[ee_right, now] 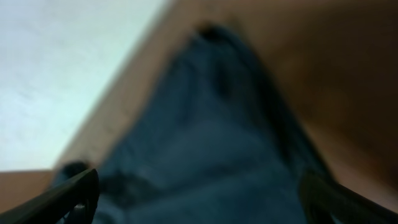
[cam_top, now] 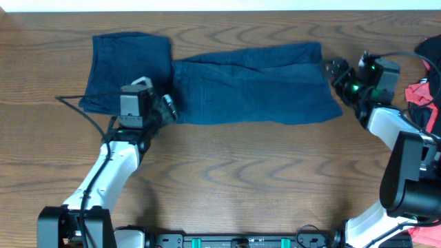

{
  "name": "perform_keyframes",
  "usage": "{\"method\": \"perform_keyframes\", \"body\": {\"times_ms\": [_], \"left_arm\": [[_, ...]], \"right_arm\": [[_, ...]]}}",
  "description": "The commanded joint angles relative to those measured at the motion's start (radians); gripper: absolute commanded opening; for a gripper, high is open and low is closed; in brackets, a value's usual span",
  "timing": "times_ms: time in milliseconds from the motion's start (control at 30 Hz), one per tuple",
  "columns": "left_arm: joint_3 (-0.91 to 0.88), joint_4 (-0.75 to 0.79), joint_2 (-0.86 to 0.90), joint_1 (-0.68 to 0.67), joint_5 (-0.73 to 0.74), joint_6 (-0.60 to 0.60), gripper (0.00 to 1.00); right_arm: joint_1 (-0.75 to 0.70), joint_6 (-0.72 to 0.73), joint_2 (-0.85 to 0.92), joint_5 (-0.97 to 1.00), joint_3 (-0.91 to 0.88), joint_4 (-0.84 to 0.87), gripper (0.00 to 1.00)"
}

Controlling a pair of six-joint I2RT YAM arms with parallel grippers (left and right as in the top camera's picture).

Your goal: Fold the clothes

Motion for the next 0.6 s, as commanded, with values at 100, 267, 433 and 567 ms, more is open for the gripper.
{"method": "perform_keyframes", "body": {"times_ms": [100,267,433,567], "left_arm": [[0.011,-0.116,-0.016,0.002,0.000,0.063,0.73],[0.011,-0.126,0.012,-0.011,0.020,0.066,0.73],[0.011,-0.098,0.071,-0.039,0.053,0.066,0.69],[0.011,-0.036,0.120,-0.067,0.088,0.065,0.69]], "right_arm": [[-0.071,-0.223,-0.002,0.010,0.003,-0.323,0.99],[-0.071,-0.314,-0.002,0.102,0.003,-0.471,0.99],[-0.071,-0.420,-0.002,0.029,0.003,-0.409,0.44],[-0.071,-0.417,-0.002,0.026,0.003,-0.401,0.73]]}}
